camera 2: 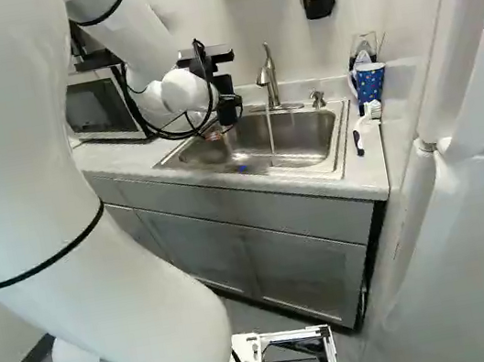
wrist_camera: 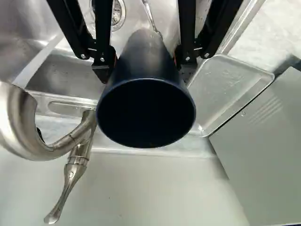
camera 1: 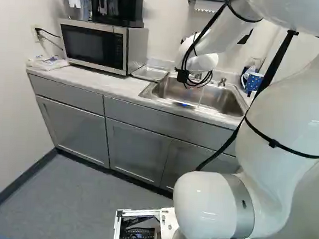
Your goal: Rinse the cup and place it in the tray
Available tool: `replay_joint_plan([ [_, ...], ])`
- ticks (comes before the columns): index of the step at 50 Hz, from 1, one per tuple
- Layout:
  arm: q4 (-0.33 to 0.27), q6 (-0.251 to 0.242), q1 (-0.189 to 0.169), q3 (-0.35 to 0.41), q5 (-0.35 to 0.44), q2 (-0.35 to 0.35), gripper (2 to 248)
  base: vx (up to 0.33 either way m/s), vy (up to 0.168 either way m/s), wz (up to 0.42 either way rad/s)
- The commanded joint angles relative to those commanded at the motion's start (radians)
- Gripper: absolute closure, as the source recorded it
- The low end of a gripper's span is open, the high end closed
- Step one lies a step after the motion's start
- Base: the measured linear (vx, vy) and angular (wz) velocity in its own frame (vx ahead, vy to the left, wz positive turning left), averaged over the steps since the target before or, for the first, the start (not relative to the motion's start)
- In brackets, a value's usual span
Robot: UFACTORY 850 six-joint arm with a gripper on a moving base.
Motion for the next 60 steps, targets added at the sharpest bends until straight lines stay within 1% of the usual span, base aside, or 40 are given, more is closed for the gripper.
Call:
replay_joint_plan([
  [13,0.0,0.0,0.0,-0.001,0.0,0.002,125,0.0,0.0,0.0],
  [18,0.0,0.0,0.007,-0.009,0.0,0.001,125,0.0,0.0,0.0],
  [51,0.0,0.0,0.096,-0.123,0.0,-0.041,125,0.0,0.0,0.0],
  [60,0.0,0.0,0.121,-0.152,0.0,-0.066,125,0.0,0.0,0.0],
])
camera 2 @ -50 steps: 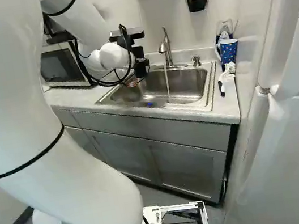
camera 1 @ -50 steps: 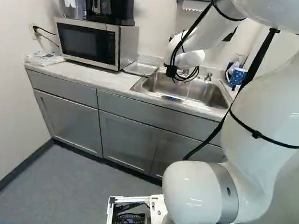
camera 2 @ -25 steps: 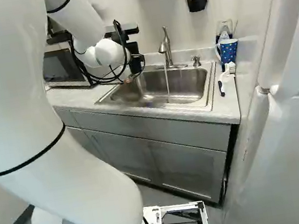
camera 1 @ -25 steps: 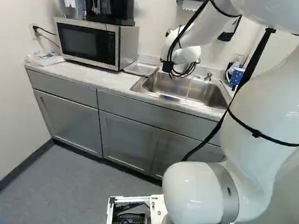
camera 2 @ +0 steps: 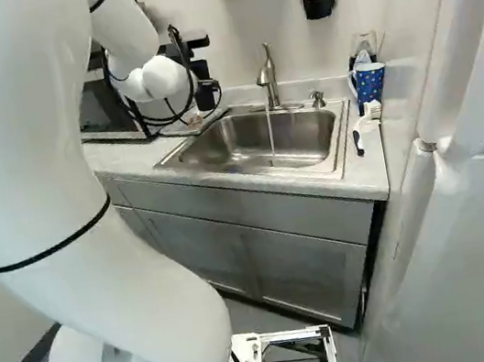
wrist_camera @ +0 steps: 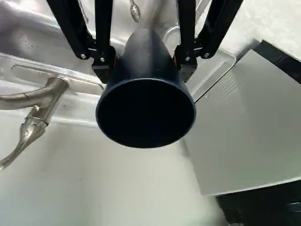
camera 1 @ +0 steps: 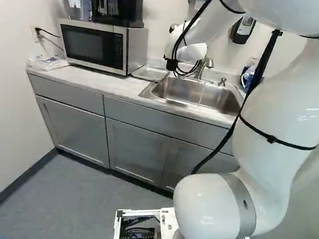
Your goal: Rinse the cup and place it in the tray
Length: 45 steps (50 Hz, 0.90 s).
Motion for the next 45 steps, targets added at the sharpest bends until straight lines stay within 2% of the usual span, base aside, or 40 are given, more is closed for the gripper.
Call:
replay_joint_plan([
  [29,0.0,0.0,0.077,-0.064,0.0,-0.06,125,0.0,0.0,0.0],
  [45,0.0,0.0,0.092,-0.139,0.0,-0.151,125,0.0,0.0,0.0],
])
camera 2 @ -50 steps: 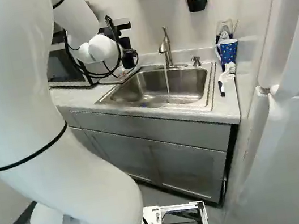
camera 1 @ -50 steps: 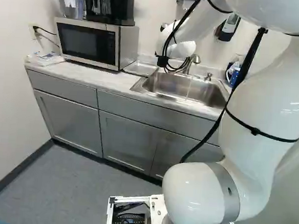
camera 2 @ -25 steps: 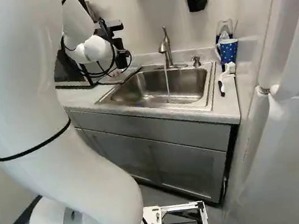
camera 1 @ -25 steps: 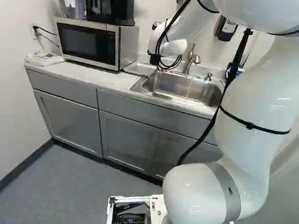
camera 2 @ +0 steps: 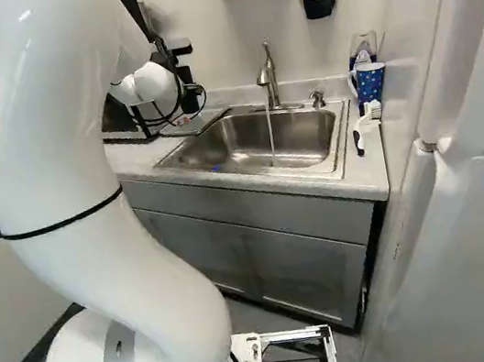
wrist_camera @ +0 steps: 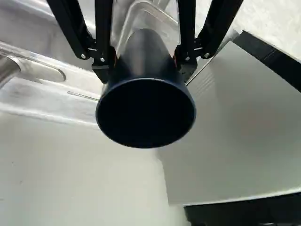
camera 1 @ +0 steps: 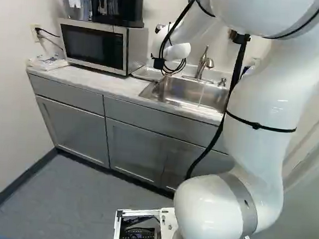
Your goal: Rinse the cup and place it in the tray
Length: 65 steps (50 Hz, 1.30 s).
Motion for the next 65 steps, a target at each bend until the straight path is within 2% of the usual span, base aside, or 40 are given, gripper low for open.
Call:
replay_joint_plan([
  [9,0.0,0.0,0.005,-0.04,0.0,-0.051,125,0.0,0.0,0.0],
  [37,0.0,0.0,0.005,-0.029,0.0,-0.095,125,0.0,0.0,0.0],
  [56,0.0,0.0,0.015,-0.109,0.0,-0.196,125,0.0,0.0,0.0],
  [65,0.0,0.0,0.015,-0.109,0.0,-0.199,125,0.0,0.0,0.0],
])
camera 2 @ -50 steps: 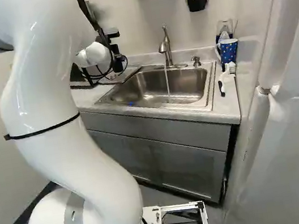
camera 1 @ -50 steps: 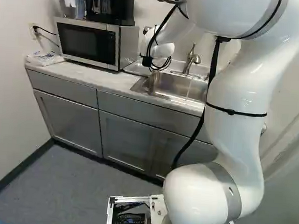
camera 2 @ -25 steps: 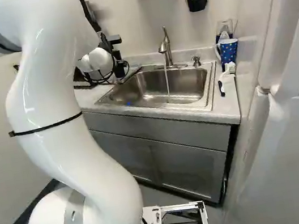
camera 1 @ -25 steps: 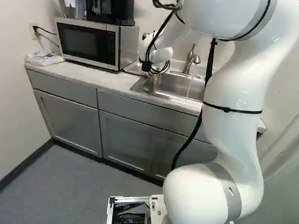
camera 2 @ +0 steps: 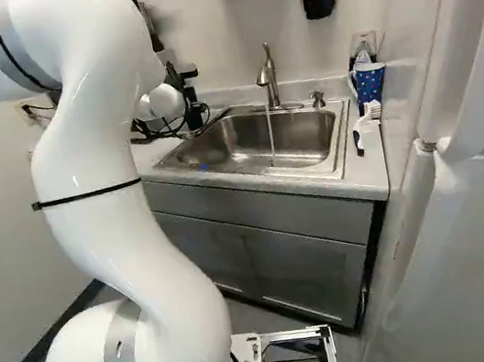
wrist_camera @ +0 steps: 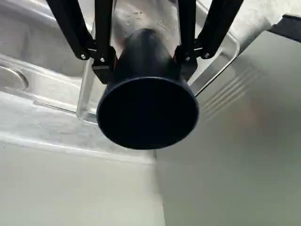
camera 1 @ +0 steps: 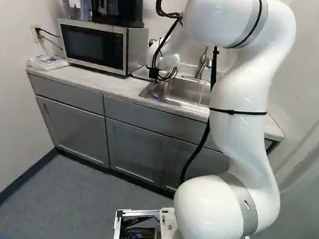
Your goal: Rinse the cup and place it in the tray
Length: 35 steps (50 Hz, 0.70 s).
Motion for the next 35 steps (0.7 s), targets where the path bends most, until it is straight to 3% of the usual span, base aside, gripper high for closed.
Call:
replay_joint_plan([
  [5,0.0,0.0,0.0,0.0,0.0,0.0,124,0.0,0.0,0.0],
  [6,0.0,0.0,0.0,0.0,0.0,0.0,97,0.0,0.0,0.0],
  [10,0.0,0.0,0.0,0.0,0.0,0.0,97,0.006,0.001,0.001],
  [11,0.0,0.0,0.0,0.0,0.0,0.0,64,0.0,0.0,0.0],
  [15,0.0,0.0,0.0,0.0,0.0,0.0,64,0.0,0.0,0.0],
  [16,0.0,0.0,0.0,0.0,0.0,0.0,29,0.0,0.0,0.0],
  [21,0.0,0.0,0.0,0.0,0.0,0.0,29,0.0,0.0,0.0],
  [22,0.0,0.0,0.0,0.0,0.0,0.0,3,0.0,0.0,0.0],
  [35,0.0,0.0,0.0,-0.002,0.0,0.012,3,0.0,0.0,0.0],
])
